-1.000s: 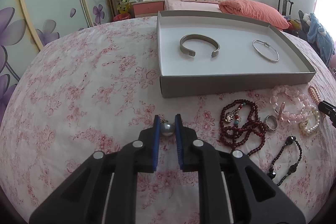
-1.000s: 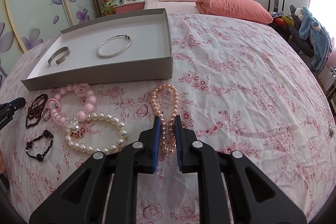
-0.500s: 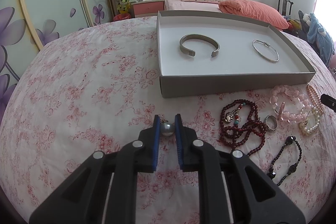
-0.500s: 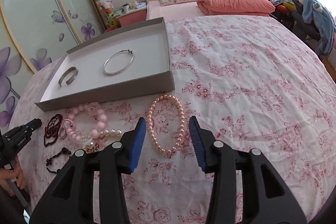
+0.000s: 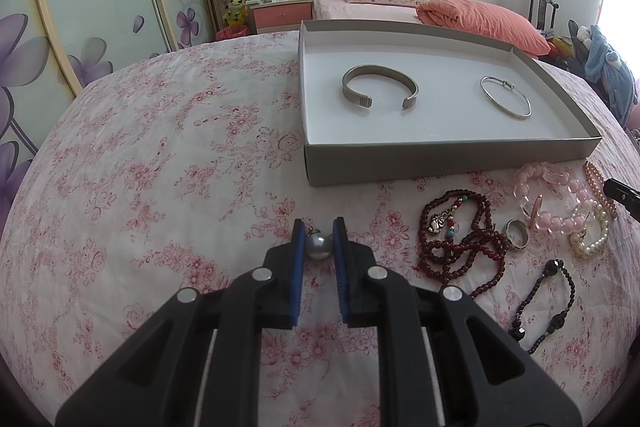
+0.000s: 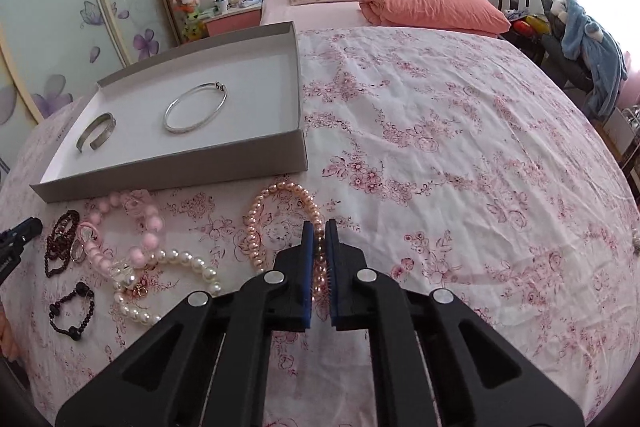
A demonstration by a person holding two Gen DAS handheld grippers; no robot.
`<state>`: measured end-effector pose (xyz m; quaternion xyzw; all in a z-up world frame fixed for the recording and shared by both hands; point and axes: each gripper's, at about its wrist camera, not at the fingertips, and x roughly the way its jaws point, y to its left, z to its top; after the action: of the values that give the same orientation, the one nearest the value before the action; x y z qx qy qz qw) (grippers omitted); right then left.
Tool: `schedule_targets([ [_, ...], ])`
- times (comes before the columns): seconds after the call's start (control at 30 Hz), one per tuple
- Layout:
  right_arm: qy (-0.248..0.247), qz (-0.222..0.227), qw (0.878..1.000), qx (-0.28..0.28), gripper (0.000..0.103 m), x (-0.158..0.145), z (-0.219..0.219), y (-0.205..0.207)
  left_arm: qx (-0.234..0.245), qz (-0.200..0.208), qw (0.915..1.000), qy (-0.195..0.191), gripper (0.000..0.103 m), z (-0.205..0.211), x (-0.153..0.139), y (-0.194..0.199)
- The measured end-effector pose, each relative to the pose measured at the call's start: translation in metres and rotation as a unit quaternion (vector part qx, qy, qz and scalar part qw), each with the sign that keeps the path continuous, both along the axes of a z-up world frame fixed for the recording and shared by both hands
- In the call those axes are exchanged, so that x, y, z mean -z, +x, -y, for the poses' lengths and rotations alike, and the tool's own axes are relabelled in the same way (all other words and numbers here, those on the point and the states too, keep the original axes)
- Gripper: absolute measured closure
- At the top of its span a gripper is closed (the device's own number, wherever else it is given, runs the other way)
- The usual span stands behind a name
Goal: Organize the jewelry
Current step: 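Lift the pink pearl bracelet and pearl earring and carry both toward the gray tray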
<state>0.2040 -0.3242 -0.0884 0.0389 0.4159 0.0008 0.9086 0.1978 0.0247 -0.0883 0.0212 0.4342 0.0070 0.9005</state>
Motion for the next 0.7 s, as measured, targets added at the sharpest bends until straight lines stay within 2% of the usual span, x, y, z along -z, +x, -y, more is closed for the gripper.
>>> schedule_targets([
  [0.13,0.013,0.016,1.0,0.007,0.096,-0.005,0.004,-0.007,0.001,0.001,1.0,0.0,0.089,0.0,0.0,-0.001],
  [0.37,0.044,0.093,0.995,-0.007,0.097,-0.039,0.001,-0.034,0.004,0.009,0.9997,-0.022,0.089,-0.001,-0.006,-0.011],
  [0.7,0.089,0.154,0.983,-0.032,0.097,-0.061,-0.021,-0.061,0.013,0.07,0.997,-0.03,0.089,0.012,-0.037,-0.038],
])
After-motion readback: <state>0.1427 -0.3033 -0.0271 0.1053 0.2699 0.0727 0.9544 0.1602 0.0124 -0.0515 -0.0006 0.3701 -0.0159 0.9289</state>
